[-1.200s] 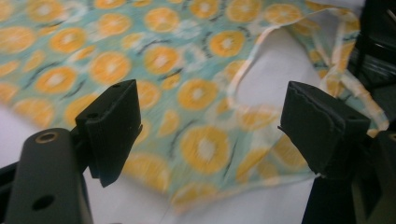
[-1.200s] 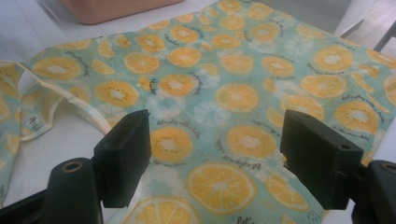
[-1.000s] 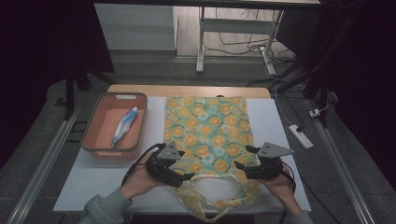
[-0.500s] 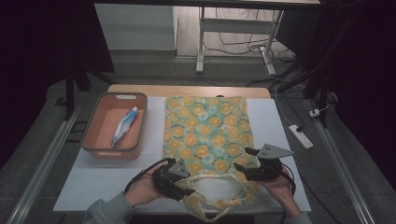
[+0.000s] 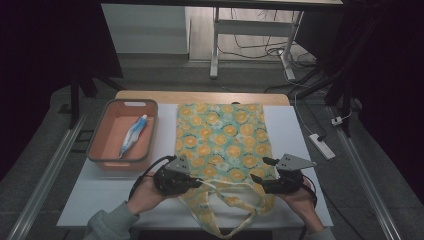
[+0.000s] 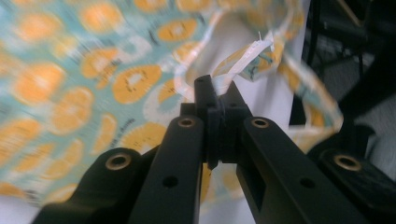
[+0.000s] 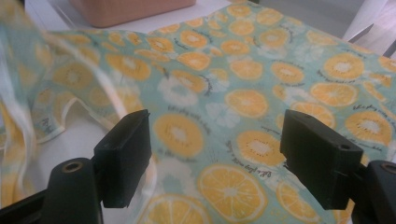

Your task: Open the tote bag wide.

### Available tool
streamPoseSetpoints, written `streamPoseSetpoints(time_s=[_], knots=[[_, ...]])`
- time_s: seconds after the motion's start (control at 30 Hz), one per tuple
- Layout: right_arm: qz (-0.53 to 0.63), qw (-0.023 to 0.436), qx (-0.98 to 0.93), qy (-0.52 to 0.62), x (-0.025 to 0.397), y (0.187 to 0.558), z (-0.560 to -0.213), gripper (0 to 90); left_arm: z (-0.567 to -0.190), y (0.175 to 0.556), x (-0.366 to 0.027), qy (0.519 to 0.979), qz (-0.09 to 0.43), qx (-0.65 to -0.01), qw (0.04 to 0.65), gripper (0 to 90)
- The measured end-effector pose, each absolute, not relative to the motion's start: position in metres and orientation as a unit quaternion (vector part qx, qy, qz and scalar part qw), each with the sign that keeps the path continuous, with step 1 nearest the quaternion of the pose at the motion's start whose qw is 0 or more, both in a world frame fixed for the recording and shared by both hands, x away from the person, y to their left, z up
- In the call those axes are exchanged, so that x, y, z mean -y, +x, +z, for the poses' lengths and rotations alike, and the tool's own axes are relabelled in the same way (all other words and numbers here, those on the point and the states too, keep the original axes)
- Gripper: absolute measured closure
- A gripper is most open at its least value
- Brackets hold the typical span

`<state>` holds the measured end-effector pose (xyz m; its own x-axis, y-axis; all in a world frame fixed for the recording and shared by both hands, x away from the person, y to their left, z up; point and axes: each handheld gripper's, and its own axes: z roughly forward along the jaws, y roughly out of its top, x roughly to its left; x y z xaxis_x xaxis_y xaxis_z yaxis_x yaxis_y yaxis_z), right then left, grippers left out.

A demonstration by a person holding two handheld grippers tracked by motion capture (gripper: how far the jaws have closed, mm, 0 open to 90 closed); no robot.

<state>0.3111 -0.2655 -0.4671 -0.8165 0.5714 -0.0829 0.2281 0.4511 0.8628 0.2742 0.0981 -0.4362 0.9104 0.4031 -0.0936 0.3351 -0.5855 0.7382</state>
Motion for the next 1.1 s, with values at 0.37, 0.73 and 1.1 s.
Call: streamPoseSetpoints(time_s=[0.37, 0.73, 1.1], knots=[[0.472, 0.172, -0.835, 0.225, 0.263, 0.289, -0.444, 17.9, -0.416, 0.293, -0.126, 0.851, 0.05, -0.25, 0.46, 88.0], [0.412, 0.163, -0.874, 0.201, 0.224, 0.291, -0.457, 5.5, -0.402, 0.304, -0.137, 0.832, 0.058, -0.264, 0.485, 88.0], [0.356, 0.185, -0.883, 0.244, 0.213, 0.318, -0.475, 31.2, -0.397, 0.3, -0.148, 0.825, 0.07, -0.267, 0.493, 88.0]])
